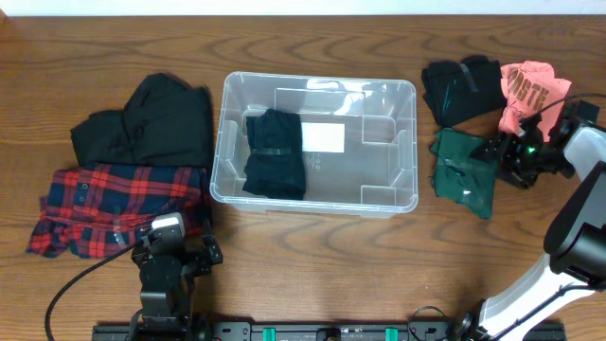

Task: Pack container
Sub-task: 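Return right gripper to the green folded shirt and grasp it, then carry the green shirt into the bin beside the navy garment, release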

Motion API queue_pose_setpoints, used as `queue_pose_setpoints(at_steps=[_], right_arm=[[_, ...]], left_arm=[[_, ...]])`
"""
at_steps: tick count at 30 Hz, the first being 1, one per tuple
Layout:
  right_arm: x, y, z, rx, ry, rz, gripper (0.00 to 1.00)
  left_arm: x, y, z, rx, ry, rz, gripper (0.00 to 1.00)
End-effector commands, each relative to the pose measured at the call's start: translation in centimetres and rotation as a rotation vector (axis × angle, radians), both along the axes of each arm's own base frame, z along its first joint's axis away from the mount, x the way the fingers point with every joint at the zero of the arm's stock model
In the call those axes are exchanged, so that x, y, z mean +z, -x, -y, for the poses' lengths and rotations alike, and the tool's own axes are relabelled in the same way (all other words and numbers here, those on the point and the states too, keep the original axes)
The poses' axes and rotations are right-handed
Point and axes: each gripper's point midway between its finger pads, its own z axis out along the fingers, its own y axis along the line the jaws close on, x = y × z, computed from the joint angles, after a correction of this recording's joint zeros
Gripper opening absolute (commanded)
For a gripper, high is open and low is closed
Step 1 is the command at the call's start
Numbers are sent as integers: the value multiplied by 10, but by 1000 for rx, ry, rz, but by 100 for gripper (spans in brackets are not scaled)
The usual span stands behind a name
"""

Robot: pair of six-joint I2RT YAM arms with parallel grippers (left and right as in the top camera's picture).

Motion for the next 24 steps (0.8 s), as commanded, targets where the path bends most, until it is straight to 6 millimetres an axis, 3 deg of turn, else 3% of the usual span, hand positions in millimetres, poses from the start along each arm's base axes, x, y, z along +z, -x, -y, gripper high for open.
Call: queue_pose_setpoints(at_steps=[1,6,8,10,13,15,19,24], right_arm=[[-15,3,-16,46,-18,-31,64],[-11,9,-21,55,-22,-56,20],[-2,13,-18,52,3,-63,13],[18,14,-18,49,22,-35,8],[65,15,-22,57,61,56,5],[107,16,-32,75,86,157,2],[197,25,-73,151,111,426,1],[277,47,-130,195,91,667,1]], left_arm=[[-4,0,-2,3,-13,-7,98],[-4,0,-2,3,-13,-7,98],[-4,0,-2,3,-13,-7,98],[-4,0,-2,3,-13,-7,98],[-4,0,-2,3,-13,-7,98],[-4,0,-2,3,-13,-7,98],[-4,0,-2,3,-13,-7,98],[-4,0,-2,3,-13,-7,98]])
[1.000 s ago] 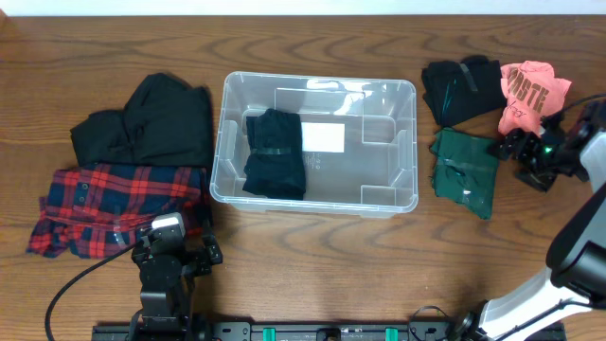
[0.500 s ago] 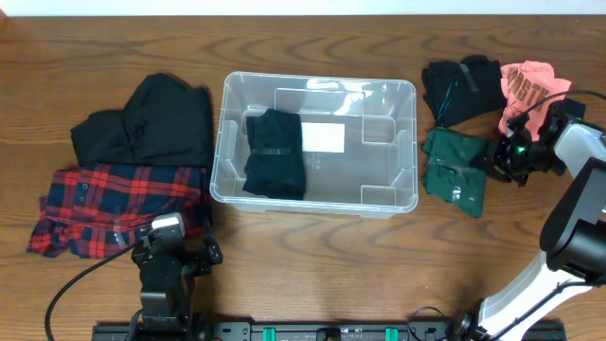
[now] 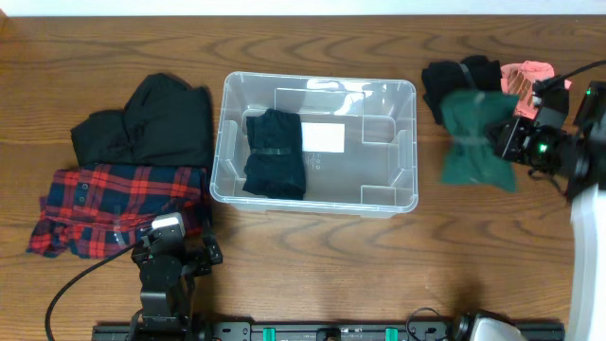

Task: Pack container
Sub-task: 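Carry the green shirt into the bin beside the navy garment, release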

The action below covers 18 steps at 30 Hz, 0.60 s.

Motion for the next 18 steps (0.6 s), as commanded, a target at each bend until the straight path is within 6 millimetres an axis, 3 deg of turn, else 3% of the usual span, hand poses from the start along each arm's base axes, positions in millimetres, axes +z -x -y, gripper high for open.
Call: queue_pose_setpoints(at_steps=[1,5,9,13,18], right_arm=[[42,16,-49,76,-104,99,1],[68,22,-107,194,-187,163,1],[62,11,-164,258,-248,128,1],[29,-10,-210,259,-288,25,1],[-36,-38,-255,216,-351,-155,1]], left_arm=[[-4,0,-2,3,-13,-7,98],[-4,0,-2,3,-13,-6,98],[-4,0,-2,3,-13,-6,98],[-4,0,-2,3,-13,-6,98],[-4,0,-2,3,-13,-6,98]])
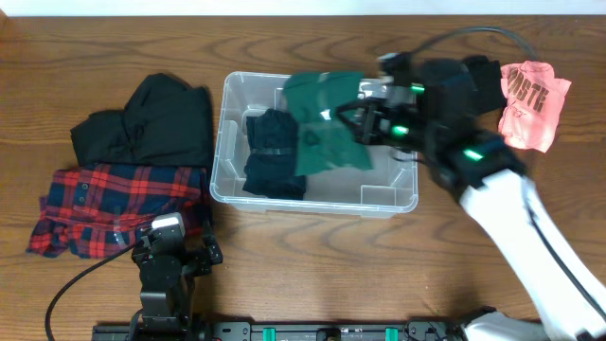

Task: Pack container
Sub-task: 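Carry the green shirt into the bin beside the navy garment, release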

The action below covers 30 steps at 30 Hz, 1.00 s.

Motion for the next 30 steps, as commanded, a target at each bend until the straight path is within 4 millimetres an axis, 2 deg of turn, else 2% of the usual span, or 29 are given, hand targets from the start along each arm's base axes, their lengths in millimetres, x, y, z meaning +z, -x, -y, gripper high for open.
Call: queue_pose_setpoints(at_steps=[1,4,8,15,21,23,26,30], right_arm=[[-40,-16,-17,-85,-36,-165,1],[-71,-30,-23,-127,-47,-241,1],[-99,-35,-25,-153,-29,-310,1],[-151,-25,-3,-224,128,-413,1],[-177,-24,0,-227,191,-435,4],[-185,-27,8,-233,254,-406,12],[-190,-32,26,-224,381,-323,29],[-178,-40,42,-186,481,-222,37]], left_arm=[[-4,0,-2,3,-13,-7,98],[-4,0,-2,3,-13,-7,98],[-4,0,-2,3,-13,-7,98],[-4,0,-2,3,-13,-7,98],[-4,0,-2,3,-13,-7,98],[-4,0,-2,3,-13,-7,98],[-4,0,-2,3,-13,-7,98],[-4,0,-2,3,-13,-7,98]])
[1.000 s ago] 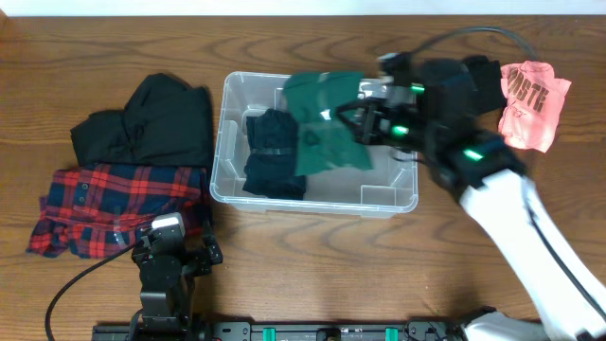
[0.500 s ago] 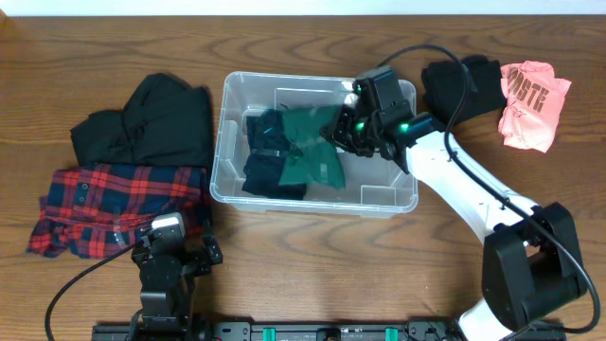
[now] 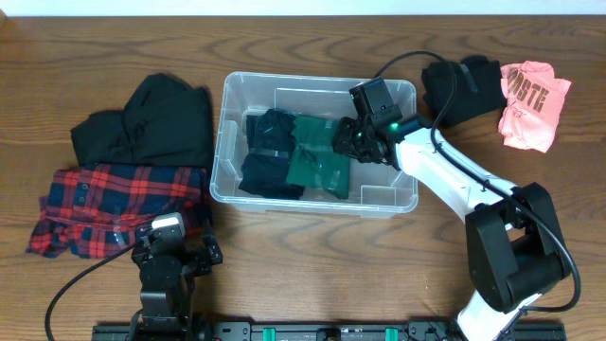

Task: Pack container
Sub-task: 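Carry the green shirt into the bin beside the navy garment, release, then move right gripper to the pink shirt and grasp it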

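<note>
The clear plastic container (image 3: 407, 194) stands mid-table. Inside it lie a folded black garment (image 3: 267, 152) on the left and a dark green garment (image 3: 317, 159) beside it. My right gripper (image 3: 348, 142) reaches down into the container at the green garment's right edge; the arm hides the fingers, so I cannot tell whether they grip it. My left gripper (image 3: 169, 254) rests at the front left beside the plaid shirt, holding nothing that I can see; its fingers are too small to read.
A black garment (image 3: 151, 121) and a red plaid shirt (image 3: 112, 208) lie left of the container. Another black garment (image 3: 462, 87) and a pink printed shirt (image 3: 532, 90) lie at the back right.
The green garment hung above the container in my right gripper; it now lies inside, next to the black garment, with the gripper lowered onto its right edge.
My right gripper was at the green garment lying on the table right of the container. Then it held the garment lifted off the table, then over the container. Now the garment lies in the container. The left arm stayed still.
</note>
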Motion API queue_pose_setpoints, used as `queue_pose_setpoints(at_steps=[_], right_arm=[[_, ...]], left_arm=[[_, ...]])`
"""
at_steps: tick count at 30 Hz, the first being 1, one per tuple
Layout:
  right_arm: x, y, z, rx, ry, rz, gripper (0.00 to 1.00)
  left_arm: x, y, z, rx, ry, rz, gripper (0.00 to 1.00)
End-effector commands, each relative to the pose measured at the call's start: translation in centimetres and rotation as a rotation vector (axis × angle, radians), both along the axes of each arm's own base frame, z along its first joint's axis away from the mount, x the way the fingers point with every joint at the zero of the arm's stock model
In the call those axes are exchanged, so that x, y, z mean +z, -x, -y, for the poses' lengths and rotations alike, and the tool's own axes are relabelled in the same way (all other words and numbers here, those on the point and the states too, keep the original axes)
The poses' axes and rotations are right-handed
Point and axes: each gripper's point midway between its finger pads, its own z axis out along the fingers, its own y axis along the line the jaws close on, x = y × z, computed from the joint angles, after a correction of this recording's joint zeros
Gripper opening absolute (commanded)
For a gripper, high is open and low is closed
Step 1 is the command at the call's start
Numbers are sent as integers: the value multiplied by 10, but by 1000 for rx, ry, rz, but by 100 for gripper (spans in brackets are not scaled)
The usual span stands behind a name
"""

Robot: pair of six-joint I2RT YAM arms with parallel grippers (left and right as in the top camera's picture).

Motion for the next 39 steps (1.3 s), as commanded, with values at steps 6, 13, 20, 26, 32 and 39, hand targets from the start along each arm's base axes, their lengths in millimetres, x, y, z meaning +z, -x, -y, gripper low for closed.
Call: queue_pose_setpoints(at_steps=[6,13,20,26,32,39], right_arm=[[94,-3,31,149,128,239,45],[179,11,139,-95,136,354,61],[164,16,294,-388,139,274,71],[102,14,383,-546,23,165,78],[34,-3,424,-571,-122,145,82],[-10,-25,442,-570,-124,174,81]], left_arm=[[-4,0,-2,3,-13,-6,98],[-4,0,-2,3,-14,-6,98],[-4,0,-2,3,-13,-6,98],[-4,0,-2,3,-13,-7,98],[-4,0,-2,3,-13,-6,98],[-4,0,-2,3,-13,-6,98]])
